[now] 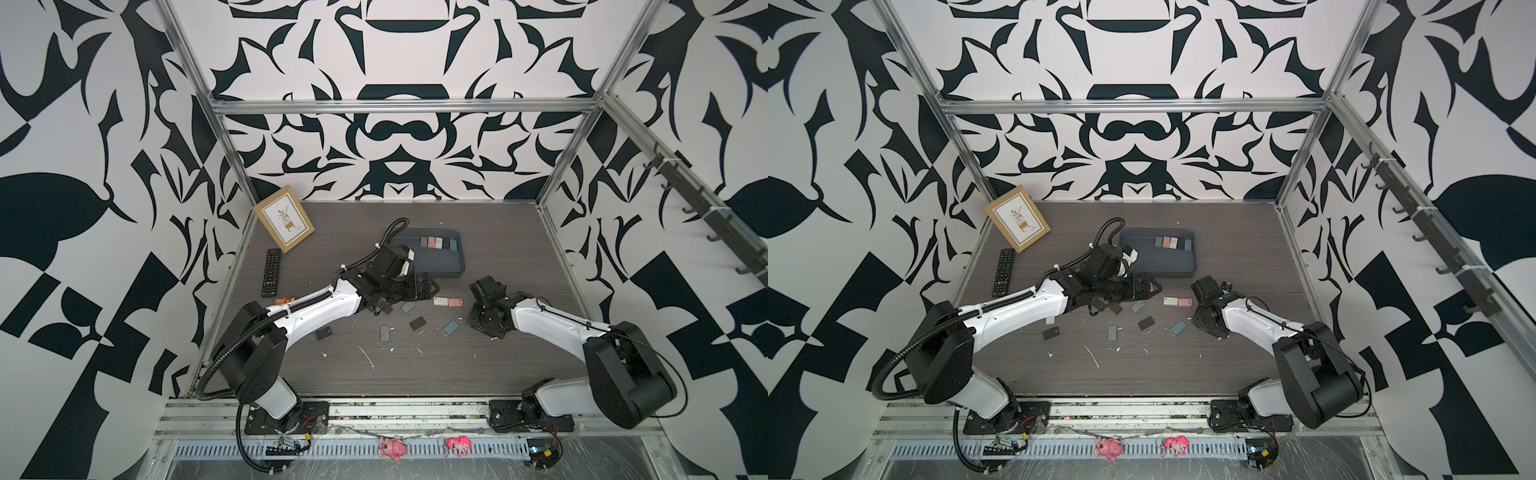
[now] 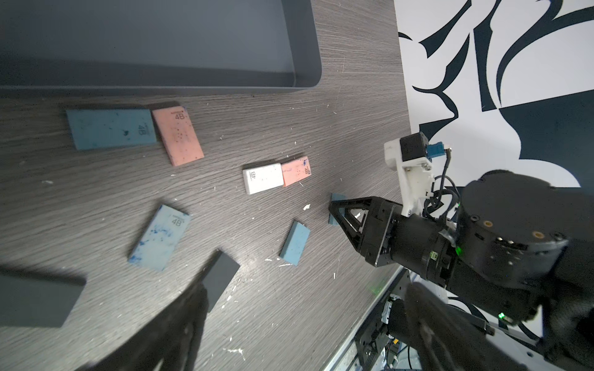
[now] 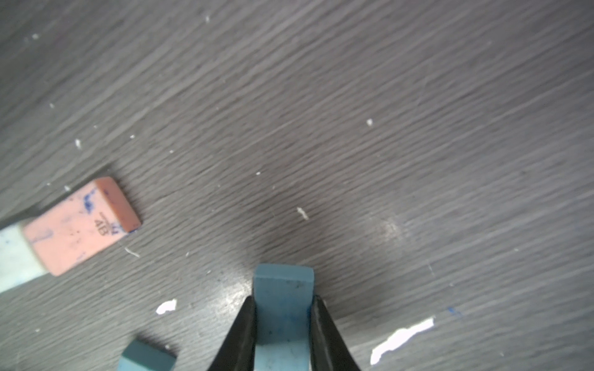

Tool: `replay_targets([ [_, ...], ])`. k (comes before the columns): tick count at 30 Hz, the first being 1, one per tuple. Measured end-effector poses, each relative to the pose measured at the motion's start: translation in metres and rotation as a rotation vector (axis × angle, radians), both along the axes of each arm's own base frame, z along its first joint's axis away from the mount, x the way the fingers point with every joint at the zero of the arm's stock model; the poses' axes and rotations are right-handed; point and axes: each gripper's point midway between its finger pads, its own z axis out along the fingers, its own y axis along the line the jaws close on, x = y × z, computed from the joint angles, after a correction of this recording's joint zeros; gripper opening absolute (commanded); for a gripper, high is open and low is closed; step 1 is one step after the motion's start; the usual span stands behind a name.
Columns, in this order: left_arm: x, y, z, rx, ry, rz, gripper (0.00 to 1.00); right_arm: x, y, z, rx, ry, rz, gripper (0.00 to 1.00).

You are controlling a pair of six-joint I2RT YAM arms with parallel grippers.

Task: Put the eraser in the storage box
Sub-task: Pick up the eraser from the center of the board, then place the eraser in the storage box.

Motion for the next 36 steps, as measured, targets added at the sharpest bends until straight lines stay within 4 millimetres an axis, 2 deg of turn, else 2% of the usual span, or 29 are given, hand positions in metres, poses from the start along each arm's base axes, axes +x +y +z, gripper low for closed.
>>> replay_targets([
  [10, 0.001, 0.003, -0.003, 0.017, -0.003, 0.008, 0.99, 0.002, 0.001, 0.002, -0.052, 0.057, 0.108, 0.24],
  [14, 0.002, 0.008, -0.005, 0.058, -0.008, 0.015, 0.99, 0.011, 0.005, 0.012, -0.075, 0.074, 0.169, 0.24],
  [19, 0.012, 0.015, 0.003, 0.097, -0.043, 0.033, 0.99, 0.043, 0.018, 0.053, -0.08, -0.006, 0.236, 0.24],
  [23, 0.027, 0.025, 0.016, 0.146, -0.1, 0.063, 0.99, 0.076, 0.032, 0.09, -0.077, -0.091, 0.277, 0.24],
  [27, 0.045, 0.039, 0.03, 0.193, -0.152, 0.101, 0.99, 0.108, 0.047, 0.114, -0.073, -0.14, 0.307, 0.24],
  [32, 0.072, 0.068, 0.041, 0.227, -0.169, 0.179, 0.99, 0.15, 0.071, 0.128, -0.055, -0.177, 0.343, 0.24],
  [36, 0.092, 0.097, 0.041, 0.244, -0.147, 0.248, 0.99, 0.18, 0.092, 0.126, -0.038, -0.184, 0.37, 0.24],
])
